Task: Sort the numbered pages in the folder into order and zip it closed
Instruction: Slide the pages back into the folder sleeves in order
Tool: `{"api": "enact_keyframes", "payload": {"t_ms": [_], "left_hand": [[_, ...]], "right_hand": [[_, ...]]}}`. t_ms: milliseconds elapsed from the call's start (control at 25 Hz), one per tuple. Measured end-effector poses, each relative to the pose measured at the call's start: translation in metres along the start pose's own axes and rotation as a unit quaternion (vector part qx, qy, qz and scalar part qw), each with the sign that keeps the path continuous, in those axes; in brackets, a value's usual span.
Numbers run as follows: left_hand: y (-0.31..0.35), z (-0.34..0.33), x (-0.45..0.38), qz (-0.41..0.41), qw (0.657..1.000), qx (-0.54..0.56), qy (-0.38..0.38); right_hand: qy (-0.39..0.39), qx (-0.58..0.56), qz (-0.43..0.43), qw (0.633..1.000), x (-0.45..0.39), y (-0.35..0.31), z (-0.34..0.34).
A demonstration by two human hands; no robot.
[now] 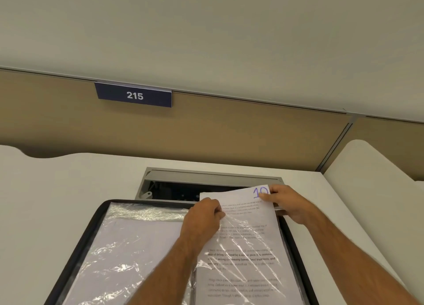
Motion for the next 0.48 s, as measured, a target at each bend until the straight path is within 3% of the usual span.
{"api": "enact_keyframes", "payload": {"t_ms": [40, 120, 240, 360, 480], "left_hand": [[0.0, -0.001, -0.001, 0.001, 1.0, 0.003, -0.002], [0.0, -0.002, -0.001, 0.007, 1.0, 0.006, -0.006], [0.0, -0.003, -0.001, 0.012, 1.0, 0.013, -0.007], [0.0, -0.005, 0.005, 0.01, 1.0, 0.007, -0.008], [-0.005, -0.004, 0.013, -0.005, 1.0, 0.022, -0.012]], "right_hand": [[0.03, -0.028, 0.019, 0.999, -0.002, 0.0, -0.002], [0.018, 0.038, 0.019, 0.999, -0.004, 0.0, -0.006], [-0.096, 0.241, -0.01, 0.966, -0.006, 0.002, -0.002], [-0.165, 0.366, -0.005, 0.916, -0.008, -0.005, -0.005], [-0.158, 0.357, 0.053, 0.919, -0.011, -0.016, -0.017]]}}
Point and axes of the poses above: each hand's wrist, its own x-axis away from the middle knuckle, its own z-axis out of the back of the hand, y = z × x, the point moved 3 cm from there along -x, towards the middle knuckle, and after that the axes turned 15 degrees about z, right-handed, at the moved point
